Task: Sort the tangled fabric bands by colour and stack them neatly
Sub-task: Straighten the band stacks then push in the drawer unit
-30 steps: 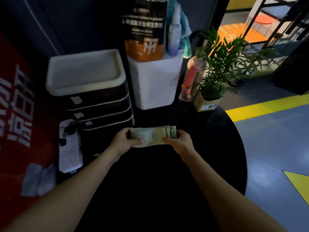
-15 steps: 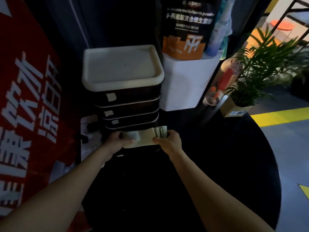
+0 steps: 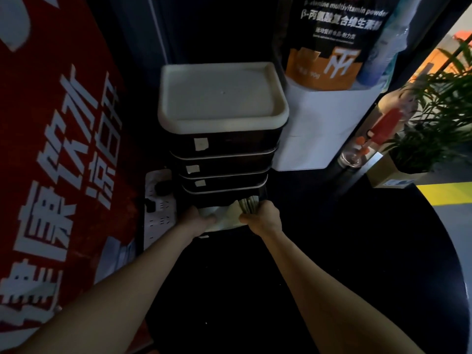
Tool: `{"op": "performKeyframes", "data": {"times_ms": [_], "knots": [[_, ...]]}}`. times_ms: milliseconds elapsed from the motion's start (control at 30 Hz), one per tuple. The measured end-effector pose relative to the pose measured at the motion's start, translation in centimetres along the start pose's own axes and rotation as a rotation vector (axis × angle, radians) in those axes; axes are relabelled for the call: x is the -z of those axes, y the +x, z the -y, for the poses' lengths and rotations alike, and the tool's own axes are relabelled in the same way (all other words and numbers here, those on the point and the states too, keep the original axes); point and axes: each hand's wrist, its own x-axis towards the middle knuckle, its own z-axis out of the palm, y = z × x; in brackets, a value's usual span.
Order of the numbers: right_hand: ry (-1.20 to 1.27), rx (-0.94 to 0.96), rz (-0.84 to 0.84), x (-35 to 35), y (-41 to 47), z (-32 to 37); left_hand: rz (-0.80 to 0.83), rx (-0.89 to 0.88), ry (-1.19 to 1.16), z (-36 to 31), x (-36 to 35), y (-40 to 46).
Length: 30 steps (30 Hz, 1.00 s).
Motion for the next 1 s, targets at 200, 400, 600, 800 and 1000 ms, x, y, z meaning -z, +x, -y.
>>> {"op": "performKeyframes", "data": {"times_ms": [200, 400, 600, 800, 1000], "knots": [[-0.104, 0.001, -0.031, -0.1, 0.0, 0.3, -0.125, -0.034, 0.333, -0.3, -0.9, -1.3], [-0.075, 0.027, -0.058, -0.1, 0.0, 0.3, -0.243, -0.602, 0.483, 1.0, -1.4, -3.7], [-0.221, 0.191, -0.126, 0.5, -0.7, -0.6, 0.015, -0.639, 0.676, 1.5, -1.9, -3.2], [-0.703, 0.777, -0.101, 1.4, -2.3, -2.1, 0.011, -0.717, 0.650, 2.5, -2.0, -2.4], [-0.873, 0.856, -0.143, 0.3, -1.3, -3.9, -0.179, -0.822, 0.763, 3.2, -1.1, -2.9]]}}
